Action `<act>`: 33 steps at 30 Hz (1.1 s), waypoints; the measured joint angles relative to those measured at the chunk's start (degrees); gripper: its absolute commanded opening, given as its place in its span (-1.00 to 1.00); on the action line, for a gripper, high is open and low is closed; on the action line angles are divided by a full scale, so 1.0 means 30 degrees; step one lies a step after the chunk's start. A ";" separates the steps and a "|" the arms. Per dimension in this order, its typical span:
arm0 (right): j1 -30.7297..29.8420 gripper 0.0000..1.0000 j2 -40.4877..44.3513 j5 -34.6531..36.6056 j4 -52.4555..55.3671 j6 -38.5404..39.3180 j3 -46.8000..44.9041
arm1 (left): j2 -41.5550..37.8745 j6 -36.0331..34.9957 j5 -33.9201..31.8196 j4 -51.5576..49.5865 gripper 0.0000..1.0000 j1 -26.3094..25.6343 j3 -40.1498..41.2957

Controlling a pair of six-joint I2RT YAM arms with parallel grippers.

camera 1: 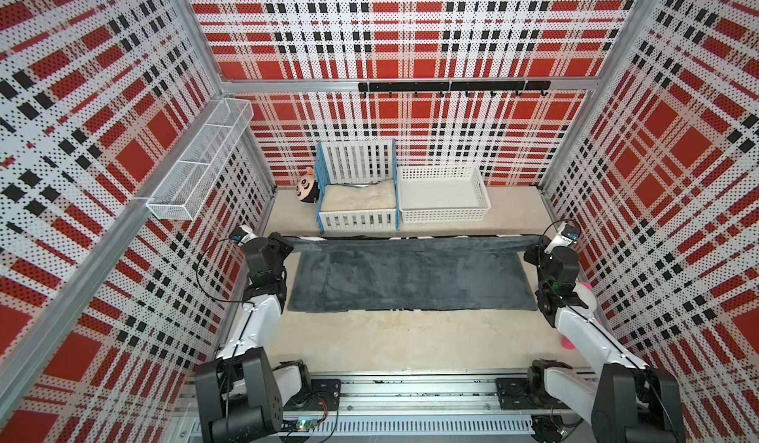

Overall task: Roll up the pillowcase
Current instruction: Fold the pillowcase at the center of the board.

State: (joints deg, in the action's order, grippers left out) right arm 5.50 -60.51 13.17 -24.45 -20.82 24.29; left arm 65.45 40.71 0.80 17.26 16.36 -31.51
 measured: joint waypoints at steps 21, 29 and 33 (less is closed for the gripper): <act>0.0000 -1.00 0.2973 0.1362 0.1960 -0.3045 -0.3220 | -0.2288 0.2579 -0.1290 -0.1107 -1.00 0.0000 0.3934; 0.0000 -1.00 0.4226 0.1421 0.3147 -0.3963 -0.3242 | -0.2747 0.2754 -0.1603 -0.1843 -1.00 0.0000 0.3876; 0.0000 -1.00 0.4597 0.1399 0.3643 -0.3963 -0.3053 | -0.2863 0.2747 -0.1770 -0.2769 -1.00 0.0000 0.3126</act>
State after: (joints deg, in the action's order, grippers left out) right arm 5.50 -46.72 17.37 -13.52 -32.71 15.14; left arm 56.86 48.95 -4.51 8.95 16.36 -22.13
